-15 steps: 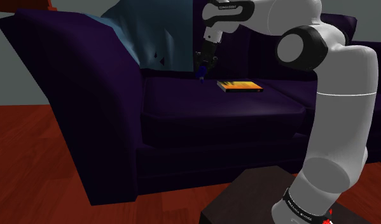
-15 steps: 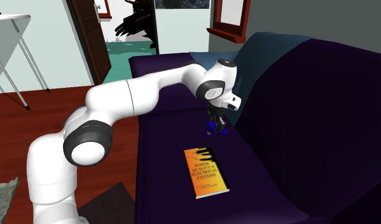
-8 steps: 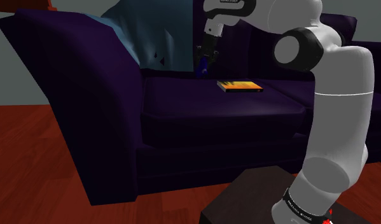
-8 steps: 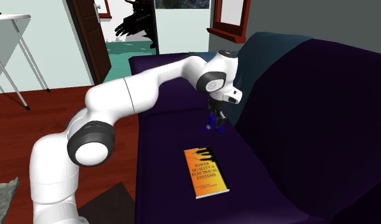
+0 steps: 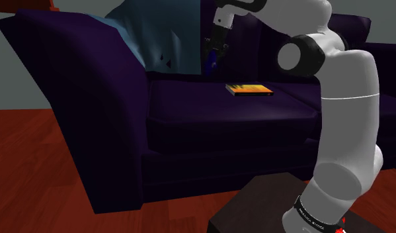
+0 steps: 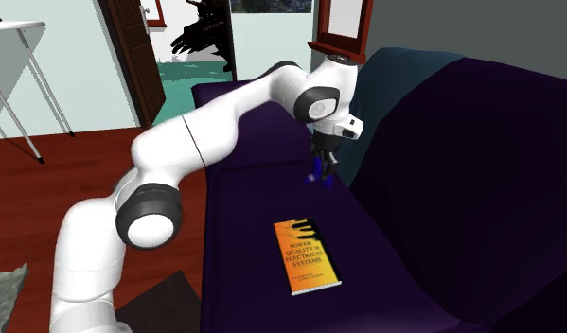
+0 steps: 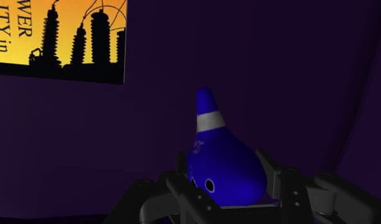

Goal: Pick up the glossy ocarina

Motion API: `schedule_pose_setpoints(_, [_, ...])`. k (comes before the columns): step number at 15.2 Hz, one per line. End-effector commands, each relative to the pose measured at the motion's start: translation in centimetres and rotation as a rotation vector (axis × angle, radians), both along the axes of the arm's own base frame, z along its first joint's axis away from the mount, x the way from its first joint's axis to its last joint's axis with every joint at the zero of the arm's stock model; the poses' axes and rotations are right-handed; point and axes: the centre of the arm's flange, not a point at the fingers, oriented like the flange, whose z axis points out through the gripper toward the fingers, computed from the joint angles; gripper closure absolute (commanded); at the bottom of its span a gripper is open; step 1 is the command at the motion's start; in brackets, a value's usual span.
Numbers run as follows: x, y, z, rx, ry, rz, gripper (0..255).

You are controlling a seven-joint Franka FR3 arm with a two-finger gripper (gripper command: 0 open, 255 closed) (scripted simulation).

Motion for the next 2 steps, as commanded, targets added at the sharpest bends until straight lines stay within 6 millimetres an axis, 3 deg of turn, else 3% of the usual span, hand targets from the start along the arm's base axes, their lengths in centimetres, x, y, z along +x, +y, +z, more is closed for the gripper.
schedule_pose_setpoints(1, [-0.06, -0.06, 0.60, 0.000, 0.000, 0.000, 255])
schedule_pose_setpoints(2, [-0.06, -0.06, 0.60, 0.000, 0.000, 0.000, 255])
